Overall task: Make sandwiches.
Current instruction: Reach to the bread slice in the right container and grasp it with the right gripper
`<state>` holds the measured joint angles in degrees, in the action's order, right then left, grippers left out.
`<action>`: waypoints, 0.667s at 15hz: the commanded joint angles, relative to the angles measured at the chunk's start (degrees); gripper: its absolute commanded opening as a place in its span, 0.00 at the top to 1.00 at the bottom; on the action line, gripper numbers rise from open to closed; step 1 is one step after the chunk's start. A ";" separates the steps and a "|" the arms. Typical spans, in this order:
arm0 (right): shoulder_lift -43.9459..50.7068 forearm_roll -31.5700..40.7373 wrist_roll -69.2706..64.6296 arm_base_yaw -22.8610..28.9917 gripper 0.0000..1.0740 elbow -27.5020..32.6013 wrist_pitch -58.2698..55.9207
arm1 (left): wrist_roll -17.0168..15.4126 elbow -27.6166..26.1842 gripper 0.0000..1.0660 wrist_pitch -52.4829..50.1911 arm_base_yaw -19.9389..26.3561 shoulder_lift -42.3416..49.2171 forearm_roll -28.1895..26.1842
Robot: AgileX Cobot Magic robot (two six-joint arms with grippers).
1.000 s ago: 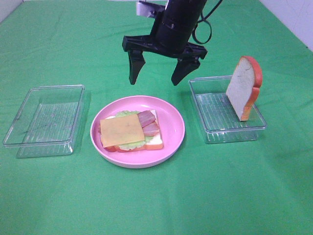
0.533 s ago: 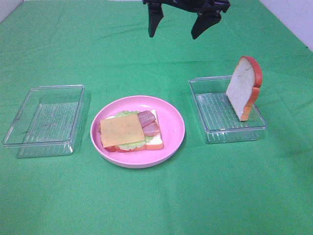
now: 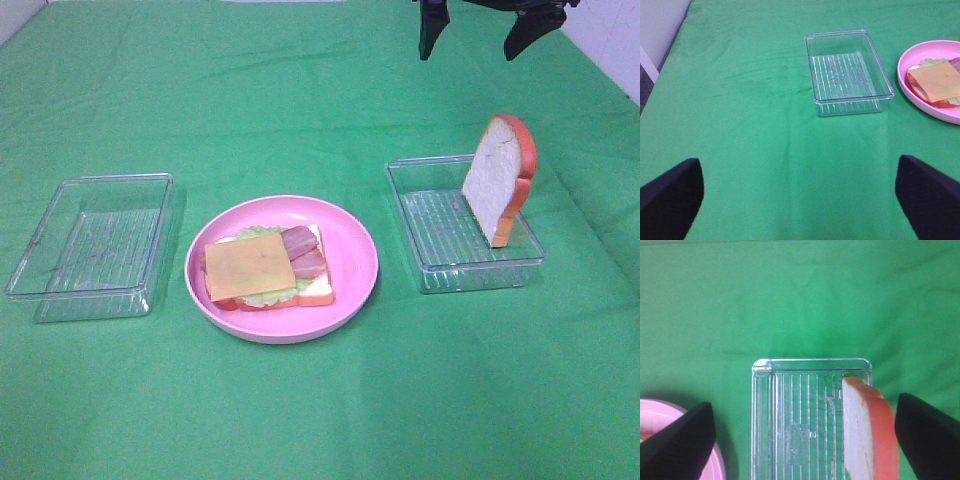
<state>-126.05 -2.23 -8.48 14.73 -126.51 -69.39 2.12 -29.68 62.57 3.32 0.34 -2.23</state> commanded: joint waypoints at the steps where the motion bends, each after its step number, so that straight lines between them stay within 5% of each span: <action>1: 1.32 0.63 1.03 -1.60 0.13 0.80 -6.93 | -0.06 0.17 0.08 -0.86 -0.06 0.74 -0.06; 4: 3.67 0.40 1.15 -3.44 0.13 9.00 -6.93 | -0.06 0.17 0.08 -0.86 -0.06 0.74 -0.06; 10: 2.69 0.46 1.03 -4.13 0.13 11.92 -6.93 | -0.06 0.17 0.08 -0.86 -0.06 0.74 0.11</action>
<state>-122.90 -1.60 -8.14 10.89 -114.94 -69.96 2.12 -29.68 62.57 3.32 0.34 -2.18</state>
